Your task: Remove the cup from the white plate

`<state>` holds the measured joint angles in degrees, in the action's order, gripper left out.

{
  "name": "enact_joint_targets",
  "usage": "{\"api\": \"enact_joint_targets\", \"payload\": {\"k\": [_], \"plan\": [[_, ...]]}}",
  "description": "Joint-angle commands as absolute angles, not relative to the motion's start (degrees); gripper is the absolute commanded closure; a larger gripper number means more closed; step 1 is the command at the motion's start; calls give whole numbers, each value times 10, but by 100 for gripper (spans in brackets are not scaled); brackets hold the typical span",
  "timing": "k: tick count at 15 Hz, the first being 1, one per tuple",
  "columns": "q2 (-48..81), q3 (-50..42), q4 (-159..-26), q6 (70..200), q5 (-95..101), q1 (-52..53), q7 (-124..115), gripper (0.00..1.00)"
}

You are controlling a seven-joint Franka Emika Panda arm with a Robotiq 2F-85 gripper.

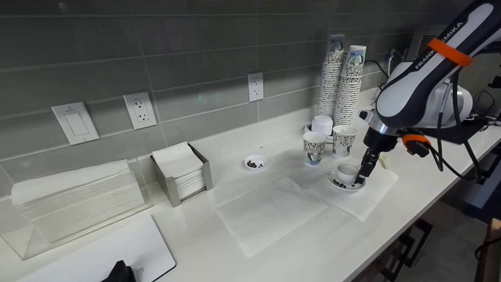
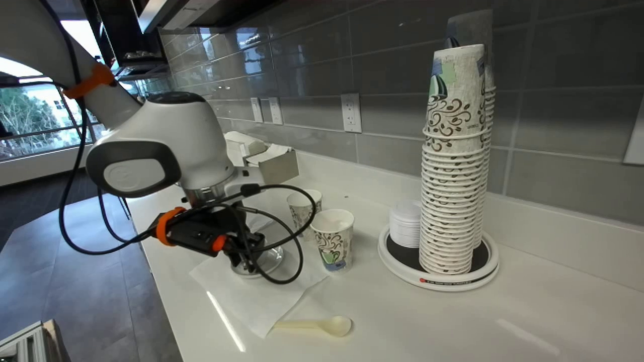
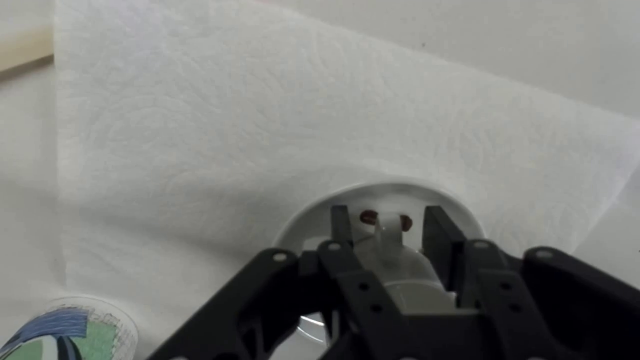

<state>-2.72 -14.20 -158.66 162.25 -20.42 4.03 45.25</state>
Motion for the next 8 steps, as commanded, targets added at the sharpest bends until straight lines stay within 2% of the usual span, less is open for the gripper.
{"api": "enact_joint_targets", "payload": {"k": [1,2,4,5,6,8], "plan": [[-21,-136,-1587,1638,-229,47,455,79],[-23,-136,-1587,1638,-234,48,458,83],[-23,-135,-1587,1637,-238,48,458,98],[-23,-135,-1587,1638,-240,48,458,97],[-23,-134,-1587,1638,-243,48,459,100],[-26,-134,-1586,1636,-249,47,461,97]]}}
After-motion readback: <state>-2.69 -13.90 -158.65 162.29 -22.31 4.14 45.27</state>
